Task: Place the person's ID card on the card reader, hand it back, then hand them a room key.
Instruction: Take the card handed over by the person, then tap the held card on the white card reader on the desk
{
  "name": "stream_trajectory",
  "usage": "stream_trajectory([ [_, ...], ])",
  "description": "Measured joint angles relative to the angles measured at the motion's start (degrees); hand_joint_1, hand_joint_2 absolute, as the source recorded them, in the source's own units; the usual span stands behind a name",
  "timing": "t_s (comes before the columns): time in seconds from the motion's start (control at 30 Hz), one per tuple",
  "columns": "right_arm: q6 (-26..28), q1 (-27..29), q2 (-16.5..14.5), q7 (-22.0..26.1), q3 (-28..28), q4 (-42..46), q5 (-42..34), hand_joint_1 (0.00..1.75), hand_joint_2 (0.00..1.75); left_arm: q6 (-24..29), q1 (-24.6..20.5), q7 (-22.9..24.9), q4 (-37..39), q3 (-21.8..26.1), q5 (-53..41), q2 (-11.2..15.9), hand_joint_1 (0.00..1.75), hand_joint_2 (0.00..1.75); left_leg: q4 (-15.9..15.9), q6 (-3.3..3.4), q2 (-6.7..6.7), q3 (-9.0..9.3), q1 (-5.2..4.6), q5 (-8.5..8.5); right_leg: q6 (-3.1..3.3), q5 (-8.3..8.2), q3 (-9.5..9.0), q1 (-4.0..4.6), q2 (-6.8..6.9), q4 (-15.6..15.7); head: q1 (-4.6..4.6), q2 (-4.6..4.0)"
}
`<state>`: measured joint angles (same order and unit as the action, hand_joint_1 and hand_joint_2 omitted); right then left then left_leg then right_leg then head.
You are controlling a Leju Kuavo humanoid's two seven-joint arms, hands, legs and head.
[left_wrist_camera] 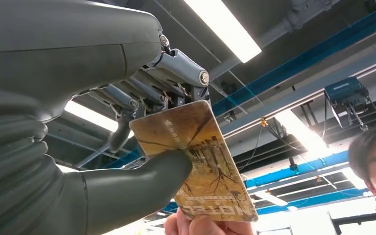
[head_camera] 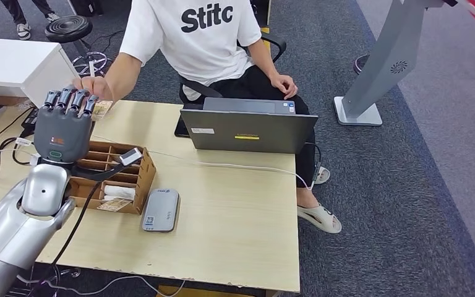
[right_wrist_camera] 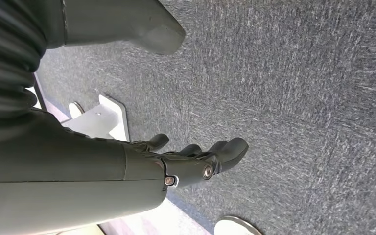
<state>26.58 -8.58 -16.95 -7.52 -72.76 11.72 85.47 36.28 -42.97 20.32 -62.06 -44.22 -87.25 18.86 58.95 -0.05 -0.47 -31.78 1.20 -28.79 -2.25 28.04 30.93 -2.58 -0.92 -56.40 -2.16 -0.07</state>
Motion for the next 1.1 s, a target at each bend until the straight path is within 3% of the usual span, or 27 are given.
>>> stream_trajectory([
  [0.53, 0.0, 0.12, 0.03, -0.01, 0.5, -0.16, -0.88, 0.0, 1.75, 0.35, 3.42, -4.45, -0.04, 0.01, 0.0, -2.9, 1.75, 1.75, 0.0, 0.0, -0.02, 0.01, -0.01, 0.0, 0.0, 0.0, -0.01, 0.0, 0.02, 0.0, 0.01, 0.0],
  [0.7, -0.01, 0.18, 0.04, 0.37, 0.52, -0.16, -2.18, 0.0, 1.75, -3.96, 7.66, -11.96, -1.38, 1.08, 0.0, -7.09, 1.75, 1.75, 0.0, 0.01, -0.04, -0.01, -0.02, 0.0, -0.01, 0.0, -0.03, -0.02, 0.05, 0.02, 0.0, 0.0],
  [0.93, -0.11, 0.34, 0.09, 0.6, 0.52, -0.16, -2.77, 0.0, 1.75, -6.86, 10.82, -15.51, -2.19, 3.0, 0.22, -11.1, 1.75, 1.75, 0.01, 0.0, -0.04, 0.0, -0.01, 0.0, -0.01, -0.01, -0.01, 0.0, 0.06, 0.01, 0.02, 0.0],
  [1.1, -0.65, 0.49, 0.22, 1.19, 0.5, -0.16, -4.21, 0.0, 1.75, -14.88, 12.97, -19.65, -2.2, 3.96, 2.0, -13.65, 1.75, 1.75, 0.01, 0.0, -0.05, -0.01, -0.01, 0.0, -0.01, -0.01, -0.01, -0.01, 0.07, -0.01, 0.01, 0.0],
])
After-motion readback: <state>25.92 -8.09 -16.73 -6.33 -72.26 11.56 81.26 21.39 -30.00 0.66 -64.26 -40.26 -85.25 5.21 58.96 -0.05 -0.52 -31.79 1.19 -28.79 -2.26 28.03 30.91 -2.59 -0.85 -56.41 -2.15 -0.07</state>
